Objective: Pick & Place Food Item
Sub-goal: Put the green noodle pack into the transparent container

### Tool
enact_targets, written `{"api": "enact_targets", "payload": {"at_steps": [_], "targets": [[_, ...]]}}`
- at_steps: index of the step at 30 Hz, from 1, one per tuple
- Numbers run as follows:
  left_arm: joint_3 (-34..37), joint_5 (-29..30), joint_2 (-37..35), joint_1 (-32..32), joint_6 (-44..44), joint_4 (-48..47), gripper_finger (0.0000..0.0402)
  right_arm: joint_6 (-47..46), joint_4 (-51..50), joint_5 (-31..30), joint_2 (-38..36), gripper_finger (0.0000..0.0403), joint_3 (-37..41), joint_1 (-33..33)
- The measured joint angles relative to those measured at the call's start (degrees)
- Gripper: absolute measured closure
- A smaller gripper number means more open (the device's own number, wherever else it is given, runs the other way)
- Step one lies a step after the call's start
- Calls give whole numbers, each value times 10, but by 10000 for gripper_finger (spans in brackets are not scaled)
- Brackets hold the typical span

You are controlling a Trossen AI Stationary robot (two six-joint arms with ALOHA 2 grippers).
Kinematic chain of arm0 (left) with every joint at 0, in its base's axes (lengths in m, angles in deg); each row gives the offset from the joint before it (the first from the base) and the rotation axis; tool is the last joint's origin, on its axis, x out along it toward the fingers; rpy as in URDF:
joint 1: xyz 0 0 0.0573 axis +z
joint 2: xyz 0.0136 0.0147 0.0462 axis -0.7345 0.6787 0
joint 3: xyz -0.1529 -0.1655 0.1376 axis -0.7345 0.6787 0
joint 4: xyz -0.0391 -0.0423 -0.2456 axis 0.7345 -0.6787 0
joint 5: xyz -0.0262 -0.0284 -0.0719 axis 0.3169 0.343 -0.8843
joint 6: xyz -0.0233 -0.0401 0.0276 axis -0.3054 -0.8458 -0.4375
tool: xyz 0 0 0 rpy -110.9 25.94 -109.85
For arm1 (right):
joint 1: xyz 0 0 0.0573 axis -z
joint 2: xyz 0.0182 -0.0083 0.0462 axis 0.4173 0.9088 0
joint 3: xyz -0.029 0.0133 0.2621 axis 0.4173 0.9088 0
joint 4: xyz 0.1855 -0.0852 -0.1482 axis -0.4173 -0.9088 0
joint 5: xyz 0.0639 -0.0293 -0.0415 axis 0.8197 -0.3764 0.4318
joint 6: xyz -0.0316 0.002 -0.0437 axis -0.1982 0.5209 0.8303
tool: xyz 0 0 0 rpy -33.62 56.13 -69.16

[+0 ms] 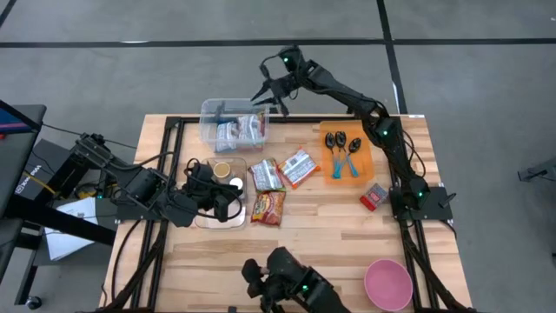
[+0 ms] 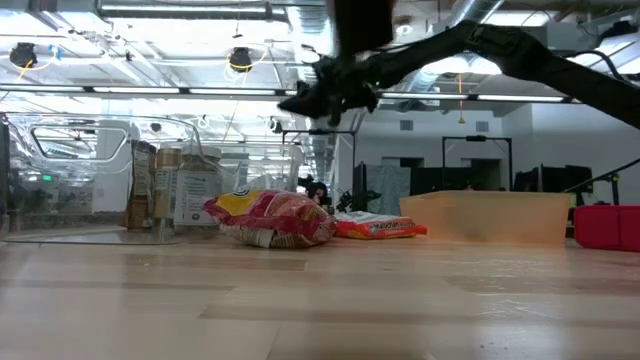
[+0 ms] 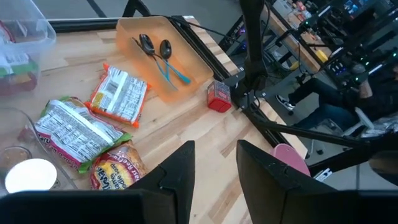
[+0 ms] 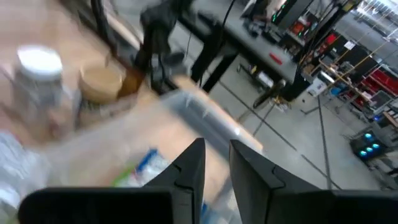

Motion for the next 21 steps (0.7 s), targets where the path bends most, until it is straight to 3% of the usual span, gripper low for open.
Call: {"api": "enact_targets", "payload": {"at_steps": [6,11,14,18,21], "targets": [[0,51,-6,8,55,1,289,-163,-1,46,-35,337,0,15],[0,65,-25,41,148,1,289,-462,-5,58,-62,337,0,28],[0,71,-36,65,220,6,289,-557,-34,147,-71,337,0,32],[0,71,-52,94,325,22,289,-580,-173,241,-92,337,0,12],[0,72,-63,107,365,24,289,-477,-350,188,-126,337,0,-19]]}}
